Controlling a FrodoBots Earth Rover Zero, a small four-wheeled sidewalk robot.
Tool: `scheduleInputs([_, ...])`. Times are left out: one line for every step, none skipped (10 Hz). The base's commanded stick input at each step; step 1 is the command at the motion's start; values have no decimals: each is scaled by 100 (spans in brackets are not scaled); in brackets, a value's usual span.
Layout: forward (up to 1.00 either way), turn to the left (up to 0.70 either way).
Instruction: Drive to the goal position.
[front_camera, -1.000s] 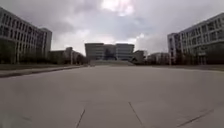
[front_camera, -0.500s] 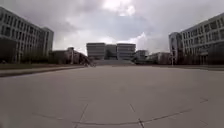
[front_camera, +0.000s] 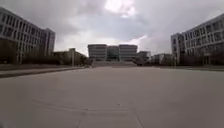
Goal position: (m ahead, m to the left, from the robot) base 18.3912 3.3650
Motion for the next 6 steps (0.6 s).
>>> scheduleInputs([100,0])
scheduleInputs([100,0])
scheduleInputs([100,0])
scheduleInputs([100,0])
scheduleInputs([100,-5])
scheduleInputs([100,-20])
